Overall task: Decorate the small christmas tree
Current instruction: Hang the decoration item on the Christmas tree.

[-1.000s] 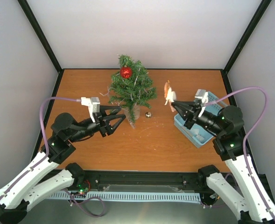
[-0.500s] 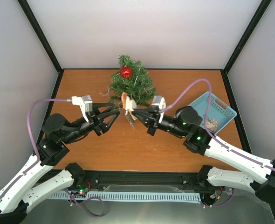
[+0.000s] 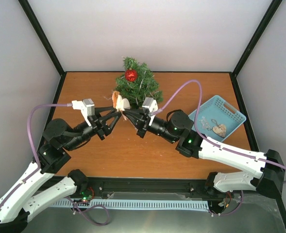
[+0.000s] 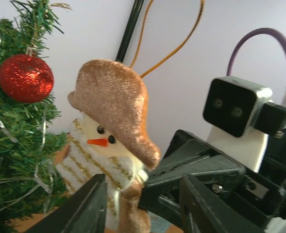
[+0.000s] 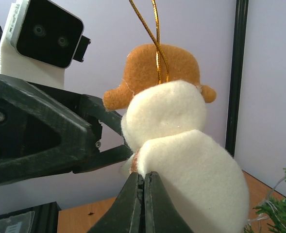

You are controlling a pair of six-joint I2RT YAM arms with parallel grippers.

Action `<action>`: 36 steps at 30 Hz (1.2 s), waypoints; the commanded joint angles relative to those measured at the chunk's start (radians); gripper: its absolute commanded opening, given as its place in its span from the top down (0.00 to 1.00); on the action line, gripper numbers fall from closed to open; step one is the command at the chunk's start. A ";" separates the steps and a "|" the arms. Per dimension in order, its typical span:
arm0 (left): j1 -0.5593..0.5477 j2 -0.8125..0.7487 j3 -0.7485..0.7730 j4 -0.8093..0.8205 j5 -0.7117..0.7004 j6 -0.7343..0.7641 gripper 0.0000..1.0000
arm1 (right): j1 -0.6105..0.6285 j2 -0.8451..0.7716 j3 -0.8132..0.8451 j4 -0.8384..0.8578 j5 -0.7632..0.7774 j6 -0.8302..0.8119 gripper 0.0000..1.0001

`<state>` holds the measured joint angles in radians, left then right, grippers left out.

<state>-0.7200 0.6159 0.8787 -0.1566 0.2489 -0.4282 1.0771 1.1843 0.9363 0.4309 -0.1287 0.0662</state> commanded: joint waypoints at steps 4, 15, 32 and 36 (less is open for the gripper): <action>-0.007 0.015 -0.007 0.000 -0.082 0.034 0.63 | 0.022 0.007 0.022 0.059 0.029 -0.032 0.97; -0.007 0.033 -0.018 0.058 -0.104 -0.035 0.66 | 0.023 0.003 -0.001 0.055 0.011 -0.056 0.97; -0.007 0.049 -0.044 0.129 -0.108 -0.034 0.99 | 0.026 -0.011 -0.020 0.036 0.037 -0.075 0.96; -0.007 0.047 -0.058 0.140 -0.125 -0.019 0.99 | 0.026 -0.021 -0.029 0.034 0.053 -0.073 0.77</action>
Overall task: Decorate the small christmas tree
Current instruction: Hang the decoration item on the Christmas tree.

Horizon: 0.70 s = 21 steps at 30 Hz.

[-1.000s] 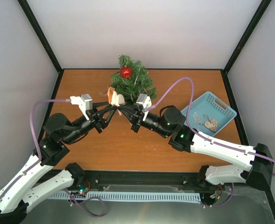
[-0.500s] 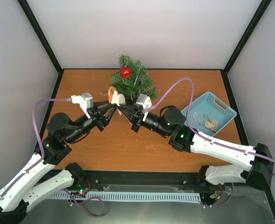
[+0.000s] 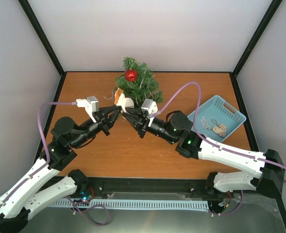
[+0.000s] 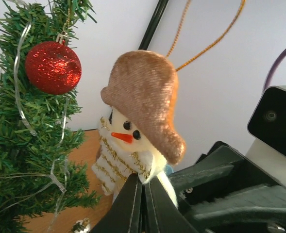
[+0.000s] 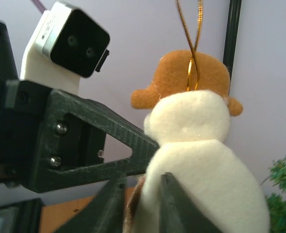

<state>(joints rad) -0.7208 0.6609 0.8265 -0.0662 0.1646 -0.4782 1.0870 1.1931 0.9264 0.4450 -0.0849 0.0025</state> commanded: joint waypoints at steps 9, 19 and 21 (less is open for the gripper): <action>-0.004 0.034 0.086 -0.195 -0.484 0.233 0.99 | 0.016 -0.187 -0.088 -0.066 0.082 -0.034 0.33; 0.140 0.050 0.105 -0.216 -0.478 0.418 0.99 | 0.016 -0.380 -0.150 -0.207 0.149 -0.071 0.00; 0.200 0.098 0.126 -0.249 -0.403 0.435 0.99 | 0.016 -0.411 -0.160 -0.227 0.156 -0.076 0.00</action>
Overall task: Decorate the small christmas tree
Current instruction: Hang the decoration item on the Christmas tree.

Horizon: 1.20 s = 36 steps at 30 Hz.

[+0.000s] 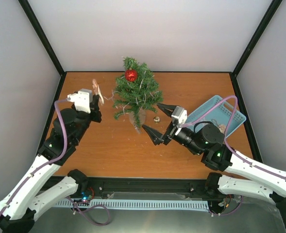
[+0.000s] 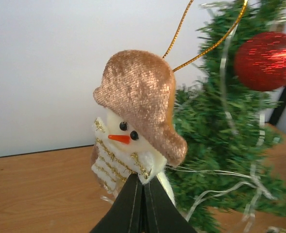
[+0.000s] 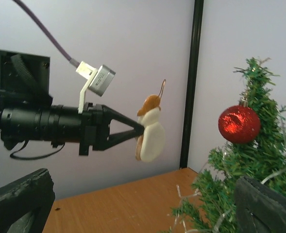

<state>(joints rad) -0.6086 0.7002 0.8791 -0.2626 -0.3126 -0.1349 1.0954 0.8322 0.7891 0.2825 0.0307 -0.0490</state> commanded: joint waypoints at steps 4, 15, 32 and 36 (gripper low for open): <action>0.264 0.162 0.135 -0.124 0.312 0.064 0.99 | 0.008 -0.117 -0.041 -0.099 0.057 -0.042 0.00; 0.480 0.170 0.051 -0.066 0.780 0.041 0.99 | 0.007 -0.237 -0.078 -0.177 0.136 -0.106 0.00; 0.480 0.031 -0.344 0.137 0.717 -0.187 0.99 | 0.007 -0.270 -0.107 -0.170 0.200 -0.143 0.00; 0.479 0.011 -0.377 0.178 0.752 -0.200 0.99 | 0.006 -0.271 -0.108 -0.177 0.214 -0.144 0.00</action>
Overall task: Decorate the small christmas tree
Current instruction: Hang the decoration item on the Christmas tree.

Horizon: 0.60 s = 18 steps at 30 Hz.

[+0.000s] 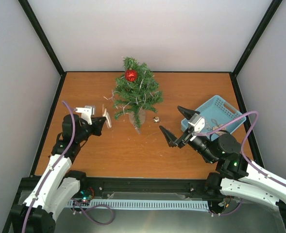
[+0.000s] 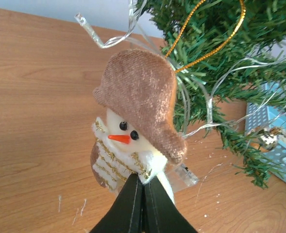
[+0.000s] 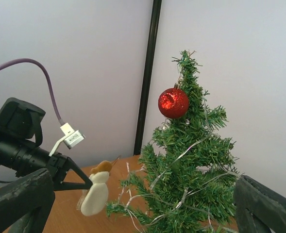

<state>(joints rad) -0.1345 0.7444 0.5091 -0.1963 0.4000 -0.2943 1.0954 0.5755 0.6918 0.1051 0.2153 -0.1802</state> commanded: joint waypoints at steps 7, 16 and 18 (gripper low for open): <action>-0.002 -0.037 0.152 0.017 -0.015 -0.014 0.99 | 0.006 -0.014 0.000 -0.041 0.094 -0.018 0.00; -0.178 0.065 0.302 -0.033 -0.219 0.049 0.99 | 0.006 -0.014 0.002 -0.050 0.135 -0.027 0.00; -0.177 0.117 0.341 -0.062 -0.191 0.088 0.99 | 0.006 -0.013 0.003 -0.056 0.130 -0.027 0.00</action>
<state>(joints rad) -0.3004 0.7776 0.7677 -0.1978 0.2512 -0.2848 1.0954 0.5747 0.6918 0.0547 0.3302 -0.1989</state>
